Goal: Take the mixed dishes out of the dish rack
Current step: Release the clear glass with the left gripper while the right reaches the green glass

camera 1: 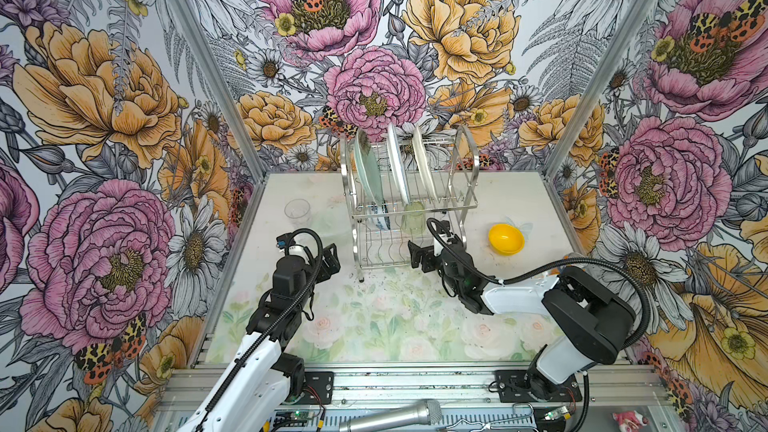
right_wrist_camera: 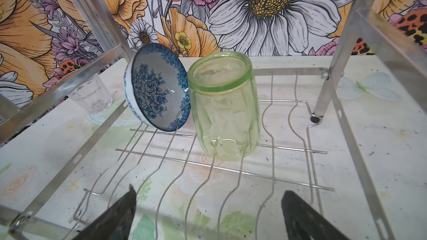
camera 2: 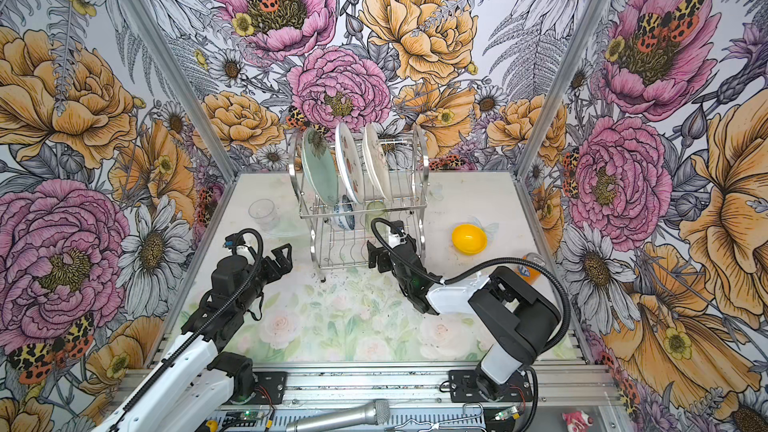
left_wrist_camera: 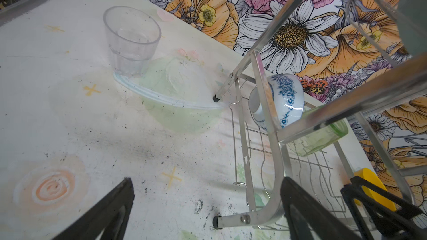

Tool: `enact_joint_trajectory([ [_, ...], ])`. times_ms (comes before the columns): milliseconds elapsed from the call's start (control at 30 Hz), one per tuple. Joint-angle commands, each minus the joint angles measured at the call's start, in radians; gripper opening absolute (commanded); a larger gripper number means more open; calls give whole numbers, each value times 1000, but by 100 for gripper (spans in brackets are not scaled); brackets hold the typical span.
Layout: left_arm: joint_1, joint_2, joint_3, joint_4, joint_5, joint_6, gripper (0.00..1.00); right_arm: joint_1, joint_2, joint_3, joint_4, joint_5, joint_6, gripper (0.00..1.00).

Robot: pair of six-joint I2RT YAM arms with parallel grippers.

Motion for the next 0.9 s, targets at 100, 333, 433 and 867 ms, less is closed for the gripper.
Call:
enact_joint_trajectory([
  [100, 28, 21, -25, 84, 19, 26, 99, 5, 114, 90, 158, 75, -57, 99],
  [333, 40, 39, -38, 150, 58, 20, 99, -2, 190, 150, 190, 129, -69, 100],
  [433, 42, 41, -44, 167, 59, 16, 99, -16, 216, 176, 191, 116, -68, 100],
  [867, 84, 83, -69, 216, 100, -24, 99, -81, 293, 308, 124, 31, -72, 100],
])
